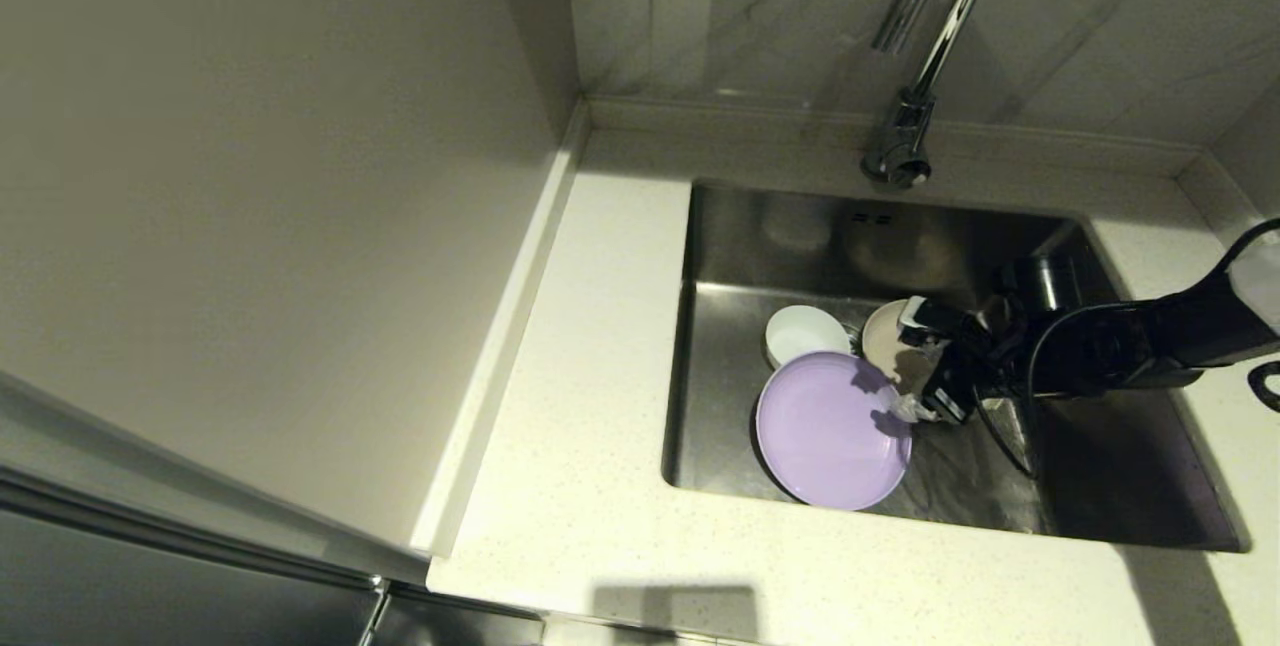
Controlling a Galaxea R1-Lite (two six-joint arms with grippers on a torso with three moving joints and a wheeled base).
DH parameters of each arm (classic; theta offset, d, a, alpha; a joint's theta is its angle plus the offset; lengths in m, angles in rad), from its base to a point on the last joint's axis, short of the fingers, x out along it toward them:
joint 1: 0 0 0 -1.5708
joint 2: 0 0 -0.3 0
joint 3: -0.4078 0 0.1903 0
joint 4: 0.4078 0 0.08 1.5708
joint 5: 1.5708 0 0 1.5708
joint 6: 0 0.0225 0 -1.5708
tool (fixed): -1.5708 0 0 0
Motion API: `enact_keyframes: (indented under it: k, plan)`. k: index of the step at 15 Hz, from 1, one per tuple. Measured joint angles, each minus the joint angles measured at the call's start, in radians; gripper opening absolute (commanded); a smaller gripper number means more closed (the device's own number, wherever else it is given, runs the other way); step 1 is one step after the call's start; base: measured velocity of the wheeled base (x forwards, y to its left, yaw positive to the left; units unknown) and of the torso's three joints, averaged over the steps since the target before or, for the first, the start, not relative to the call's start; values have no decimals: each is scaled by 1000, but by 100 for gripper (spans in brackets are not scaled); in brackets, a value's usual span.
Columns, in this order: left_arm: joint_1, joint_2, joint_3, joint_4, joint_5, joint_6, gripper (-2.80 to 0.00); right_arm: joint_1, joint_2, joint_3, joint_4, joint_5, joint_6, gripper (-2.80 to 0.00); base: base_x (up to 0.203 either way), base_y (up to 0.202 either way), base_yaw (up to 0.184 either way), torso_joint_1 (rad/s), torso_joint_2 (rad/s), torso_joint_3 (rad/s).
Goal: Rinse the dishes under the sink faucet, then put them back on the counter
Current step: Put a bowl back to the table from the sink
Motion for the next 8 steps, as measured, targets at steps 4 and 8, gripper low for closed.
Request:
enact_keyframes:
  k: [4, 8]
  plan:
    - [0, 0, 0, 0, 0, 0, -280, 5, 55, -33, -27, -1, 2, 0, 0, 0, 0, 0, 0, 0]
    - [0, 0, 0, 0, 0, 0, -280, 9, 90, -56, -31, -1, 2, 0, 0, 0, 0, 0, 0, 0]
